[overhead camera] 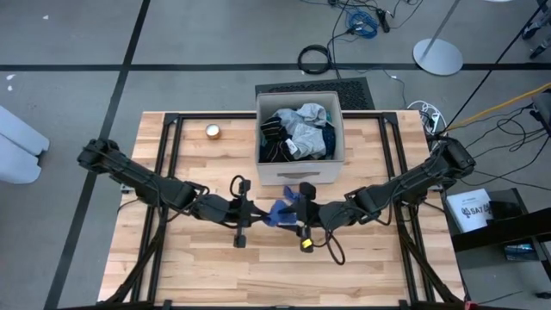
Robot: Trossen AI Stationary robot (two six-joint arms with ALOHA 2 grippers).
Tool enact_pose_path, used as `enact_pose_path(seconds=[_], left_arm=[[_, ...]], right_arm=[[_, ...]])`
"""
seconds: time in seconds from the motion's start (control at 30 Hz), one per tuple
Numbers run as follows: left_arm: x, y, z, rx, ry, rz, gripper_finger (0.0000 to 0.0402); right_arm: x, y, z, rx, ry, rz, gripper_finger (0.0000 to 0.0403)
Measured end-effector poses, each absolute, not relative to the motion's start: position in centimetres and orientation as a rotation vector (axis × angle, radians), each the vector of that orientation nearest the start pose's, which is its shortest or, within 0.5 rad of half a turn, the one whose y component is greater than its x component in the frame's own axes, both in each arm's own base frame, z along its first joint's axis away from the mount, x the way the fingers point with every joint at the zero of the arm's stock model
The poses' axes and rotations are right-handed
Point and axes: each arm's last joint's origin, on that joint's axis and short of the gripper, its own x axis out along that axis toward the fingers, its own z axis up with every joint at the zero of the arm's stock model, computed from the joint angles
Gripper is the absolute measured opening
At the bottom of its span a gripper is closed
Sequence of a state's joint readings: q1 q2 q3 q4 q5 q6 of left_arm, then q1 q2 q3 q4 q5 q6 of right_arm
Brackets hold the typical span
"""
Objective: Sort clothes
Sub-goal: Put the purple sock into the laundry organizer
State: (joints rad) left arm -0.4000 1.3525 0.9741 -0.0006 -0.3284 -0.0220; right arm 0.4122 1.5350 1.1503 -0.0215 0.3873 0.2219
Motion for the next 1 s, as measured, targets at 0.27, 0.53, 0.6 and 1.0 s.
enact_pose_path(seconds=[0.27,0.53,0.6,1.0], left_arm=[[28.1,-10.9,29.1,0.087,0.356,-0.079,0.0014],[28.2,-10.9,29.2,0.084,0.349,-0.081,0.0016],[28.1,-10.9,29.1,0.092,0.357,-0.081,0.0024],[27.1,-10.7,29.8,0.101,0.369,-0.067,0.0117]], right_arm=[[32.3,12.6,29.4,0.05,0.365,-0.056,0.0082],[32.3,12.7,29.4,0.008,0.367,-0.043,0.0003],[32.3,12.7,29.4,0.006,0.368,-0.043,0.0002],[32.0,12.4,29.4,-0.021,0.389,-0.078,0.0]])
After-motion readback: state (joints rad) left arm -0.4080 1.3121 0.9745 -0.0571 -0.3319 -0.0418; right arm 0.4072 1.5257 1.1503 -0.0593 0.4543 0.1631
